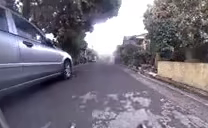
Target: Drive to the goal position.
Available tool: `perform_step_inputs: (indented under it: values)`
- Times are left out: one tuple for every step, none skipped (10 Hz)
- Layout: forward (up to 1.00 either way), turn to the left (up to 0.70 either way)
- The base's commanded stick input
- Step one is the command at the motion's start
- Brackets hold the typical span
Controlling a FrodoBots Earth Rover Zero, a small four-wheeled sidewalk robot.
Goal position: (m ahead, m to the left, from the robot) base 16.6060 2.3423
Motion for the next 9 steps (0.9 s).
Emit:
perform_step_inputs:
  values:
    - [0.70,0.00]
    - [0.70,0.00]
    - [0.70,0.00]
    - [0.70,0.00]
    - [0.70,0.00]
    - [0.70,0.00]
    - [0.70,0.00]
    - [0.70,0.00]
    - [0.70,0.00]
